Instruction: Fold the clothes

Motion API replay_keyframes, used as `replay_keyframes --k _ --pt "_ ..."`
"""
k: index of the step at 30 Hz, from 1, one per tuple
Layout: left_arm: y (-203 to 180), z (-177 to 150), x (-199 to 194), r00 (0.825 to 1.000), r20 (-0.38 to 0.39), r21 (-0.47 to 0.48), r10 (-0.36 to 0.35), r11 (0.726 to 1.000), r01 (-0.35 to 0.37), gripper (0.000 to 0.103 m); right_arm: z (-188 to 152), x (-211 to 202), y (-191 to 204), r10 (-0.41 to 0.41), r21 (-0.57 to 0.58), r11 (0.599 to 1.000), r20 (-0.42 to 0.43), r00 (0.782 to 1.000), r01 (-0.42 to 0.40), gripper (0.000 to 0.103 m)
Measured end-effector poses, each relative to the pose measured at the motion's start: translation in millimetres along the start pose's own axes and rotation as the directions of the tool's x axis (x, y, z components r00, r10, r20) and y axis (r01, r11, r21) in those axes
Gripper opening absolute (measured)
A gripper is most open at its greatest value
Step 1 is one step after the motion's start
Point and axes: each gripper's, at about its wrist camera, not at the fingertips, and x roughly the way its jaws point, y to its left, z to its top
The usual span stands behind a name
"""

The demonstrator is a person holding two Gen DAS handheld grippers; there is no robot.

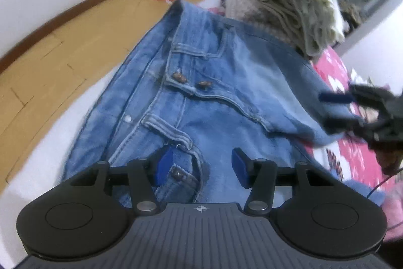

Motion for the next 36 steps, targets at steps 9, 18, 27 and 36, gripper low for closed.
replay_keyframes --k 9,18,27,36 --pt "23.2 -9.9 14.5 0.995 0.103 -0.245 0.009 0.969 0.017 0.043 69.8 127.1 0.7 -0.029 -0.055 0.998 -0.002 1.0 0.029 0.042" --pt "18.3 -20.7 9.6 0.978 0.193 -0.254 0.074 0.967 -0.023 0.027 58.6 179.2 -7.7 -0.069 0.02 0.997 0.026 0.997 0.069 0.033" --pt "21.1 -14.2 24.9 0.976 0.195 -0.353 0.095 0.935 -0.02 0.028 55.3 179.9 -15.3 -0.009 0.076 0.997 0.016 1.0 0.008 0.024" --pt "5.0 -16.8 22.4 0.95 0.216 -0.355 0.224 0.925 -0.137 0.009 63.8 177.4 6.5 -0.131 -0.017 0.991 0.045 0.99 0.132 0.007"
